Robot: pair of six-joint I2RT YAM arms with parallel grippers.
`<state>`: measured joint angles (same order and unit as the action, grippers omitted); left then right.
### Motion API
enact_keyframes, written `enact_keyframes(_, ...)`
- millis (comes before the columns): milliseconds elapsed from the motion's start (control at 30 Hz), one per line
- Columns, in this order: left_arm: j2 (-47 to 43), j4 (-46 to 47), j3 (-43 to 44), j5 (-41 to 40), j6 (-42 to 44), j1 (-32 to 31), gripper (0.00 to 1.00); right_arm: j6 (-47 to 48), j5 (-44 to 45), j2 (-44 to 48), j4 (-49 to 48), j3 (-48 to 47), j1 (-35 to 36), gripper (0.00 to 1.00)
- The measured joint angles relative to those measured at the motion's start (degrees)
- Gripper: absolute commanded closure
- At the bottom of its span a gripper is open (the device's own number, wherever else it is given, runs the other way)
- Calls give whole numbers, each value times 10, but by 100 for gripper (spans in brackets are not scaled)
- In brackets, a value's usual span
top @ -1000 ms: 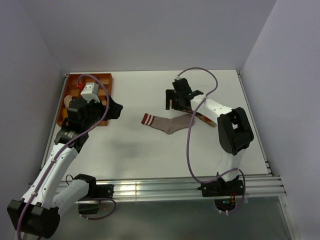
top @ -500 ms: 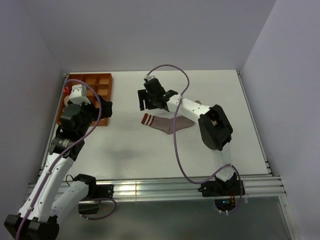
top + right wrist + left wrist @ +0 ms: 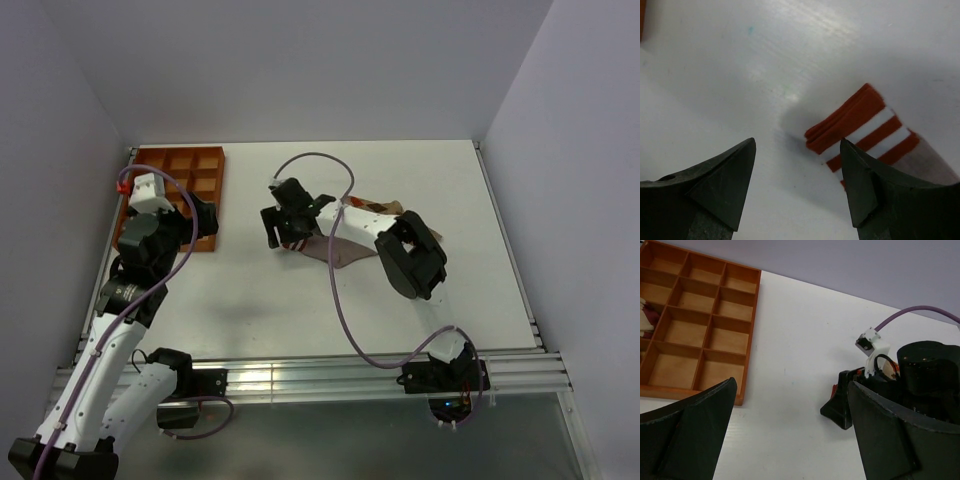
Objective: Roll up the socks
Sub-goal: Adjust the sock at the center of the board.
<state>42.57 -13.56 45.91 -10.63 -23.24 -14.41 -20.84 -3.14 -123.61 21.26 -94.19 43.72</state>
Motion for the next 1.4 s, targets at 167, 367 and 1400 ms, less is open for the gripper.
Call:
enact_keyframes(167,-6,0,-4,0,-2,1,0,29,-40,-7,32,-3,23,24)
enact_keyframes(367,-13,1,-7,1,-3,4,1,62,-78,22,50,54,49,24)
enact_keyframes(1400,-16,5,-16,3,-5,7,1,-21,56,-45,38,-96,14,23)
